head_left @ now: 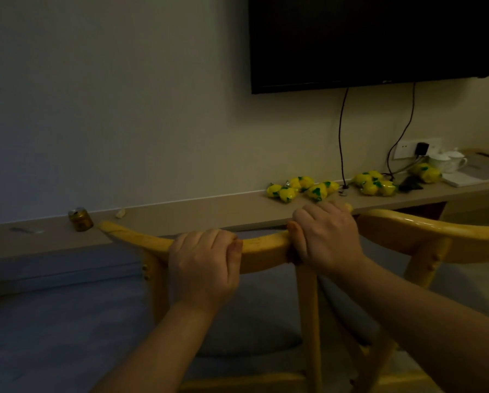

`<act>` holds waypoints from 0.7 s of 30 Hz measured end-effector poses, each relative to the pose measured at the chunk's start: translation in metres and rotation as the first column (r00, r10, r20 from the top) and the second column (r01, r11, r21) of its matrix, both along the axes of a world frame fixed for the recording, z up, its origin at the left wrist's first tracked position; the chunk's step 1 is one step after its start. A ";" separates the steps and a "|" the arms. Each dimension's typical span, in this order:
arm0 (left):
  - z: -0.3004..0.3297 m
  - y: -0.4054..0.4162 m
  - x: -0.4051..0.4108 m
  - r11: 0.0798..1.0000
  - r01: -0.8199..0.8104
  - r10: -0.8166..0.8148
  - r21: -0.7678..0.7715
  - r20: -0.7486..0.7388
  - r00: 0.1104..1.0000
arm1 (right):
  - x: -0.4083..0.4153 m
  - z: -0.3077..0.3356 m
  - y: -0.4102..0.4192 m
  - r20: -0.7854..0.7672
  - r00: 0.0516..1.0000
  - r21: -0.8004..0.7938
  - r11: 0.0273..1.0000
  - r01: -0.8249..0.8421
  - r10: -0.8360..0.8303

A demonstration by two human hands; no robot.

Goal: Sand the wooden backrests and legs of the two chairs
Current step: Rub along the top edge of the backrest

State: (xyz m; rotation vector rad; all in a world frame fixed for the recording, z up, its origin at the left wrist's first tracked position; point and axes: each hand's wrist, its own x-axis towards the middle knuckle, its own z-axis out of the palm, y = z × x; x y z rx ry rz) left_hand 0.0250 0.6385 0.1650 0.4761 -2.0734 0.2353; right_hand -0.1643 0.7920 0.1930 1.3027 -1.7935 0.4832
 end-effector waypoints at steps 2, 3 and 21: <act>0.001 0.001 -0.001 1.000 -0.012 0.012 -0.005 -0.008 1.000 | 0.021 -0.004 -0.014 0.037 0.999 -0.055 0.998 0.037 -0.035; 0.001 0.001 -0.001 1.000 -0.018 0.018 -0.010 -0.007 1.000 | 0.033 -0.008 -0.022 0.037 0.998 -0.059 0.997 0.046 -0.044; 0.012 0.002 0.019 0.994 0.074 -0.091 0.075 0.257 0.962 | 0.058 -0.017 -0.038 0.040 0.999 -0.059 0.998 0.035 -0.032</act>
